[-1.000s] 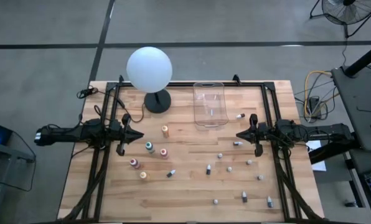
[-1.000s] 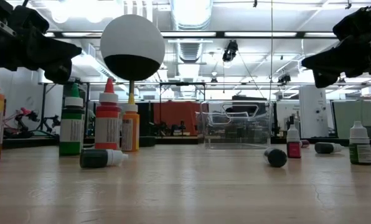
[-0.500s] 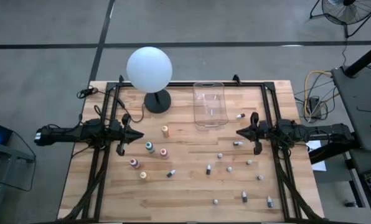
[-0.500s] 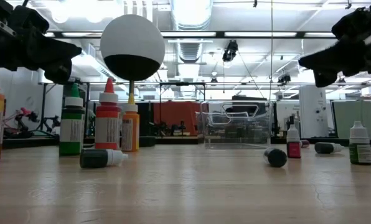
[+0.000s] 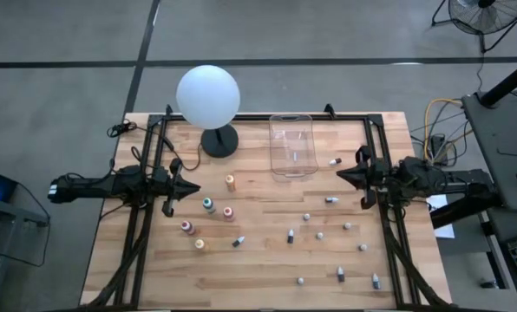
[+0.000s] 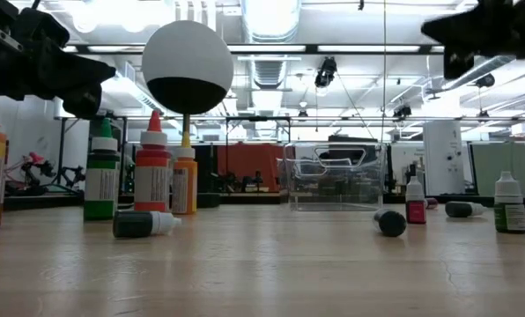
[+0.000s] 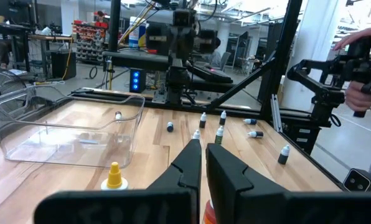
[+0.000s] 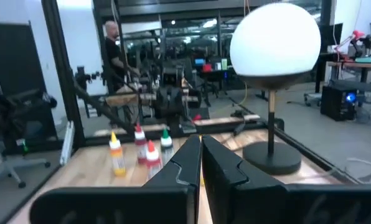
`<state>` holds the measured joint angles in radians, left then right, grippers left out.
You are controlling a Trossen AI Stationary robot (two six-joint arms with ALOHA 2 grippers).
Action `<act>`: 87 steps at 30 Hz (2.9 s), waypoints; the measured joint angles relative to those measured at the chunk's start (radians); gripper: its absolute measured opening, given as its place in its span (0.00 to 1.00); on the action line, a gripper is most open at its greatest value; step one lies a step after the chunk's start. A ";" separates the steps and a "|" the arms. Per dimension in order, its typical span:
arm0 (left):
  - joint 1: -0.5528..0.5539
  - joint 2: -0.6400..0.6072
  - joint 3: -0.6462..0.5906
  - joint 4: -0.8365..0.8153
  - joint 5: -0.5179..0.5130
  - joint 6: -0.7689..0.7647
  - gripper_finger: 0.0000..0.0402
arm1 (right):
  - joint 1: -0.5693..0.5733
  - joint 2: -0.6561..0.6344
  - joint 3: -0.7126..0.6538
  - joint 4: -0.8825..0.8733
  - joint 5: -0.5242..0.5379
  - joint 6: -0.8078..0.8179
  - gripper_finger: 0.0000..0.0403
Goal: Pick & Place food coloring
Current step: Put the small orange food coloring bottle into the transparent bin
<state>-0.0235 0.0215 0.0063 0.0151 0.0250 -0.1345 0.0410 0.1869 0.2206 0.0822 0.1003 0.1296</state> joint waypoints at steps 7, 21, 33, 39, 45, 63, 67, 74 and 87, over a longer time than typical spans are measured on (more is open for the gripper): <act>0.000 0.000 0.000 0.000 0.000 0.000 0.00 | 0.000 0.126 0.180 -0.051 -0.024 0.163 0.02; 0.000 0.000 0.000 0.000 0.000 0.000 0.00 | 0.000 0.367 0.559 -0.341 -0.075 0.087 0.02; 0.000 0.000 0.000 0.000 0.000 0.000 0.00 | 0.000 0.540 0.881 -0.683 0.012 -0.141 0.02; 0.000 0.000 0.000 0.000 0.000 0.000 0.00 | 0.000 0.633 1.009 -0.843 0.064 -0.212 0.08; 0.000 0.000 0.000 0.000 0.000 0.000 0.00 | 0.000 0.698 1.086 -0.950 0.192 -0.249 0.25; 0.000 0.000 0.000 0.000 0.000 0.000 0.00 | -0.086 0.908 1.335 -1.359 0.266 -0.325 0.46; 0.000 0.000 0.000 0.000 0.000 0.000 0.00 | -0.115 0.973 1.414 -1.436 0.262 -0.362 0.46; 0.000 0.000 0.000 0.000 0.000 0.000 0.00 | -0.162 1.081 1.538 -1.575 0.259 -0.439 0.46; 0.000 0.000 0.000 0.000 0.000 0.000 0.00 | -0.282 1.189 1.585 -1.654 0.267 -0.701 0.46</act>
<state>-0.0232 0.0216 0.0061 0.0151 0.0250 -0.1349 -0.2407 1.3757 1.8059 -1.5719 0.3672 -0.5713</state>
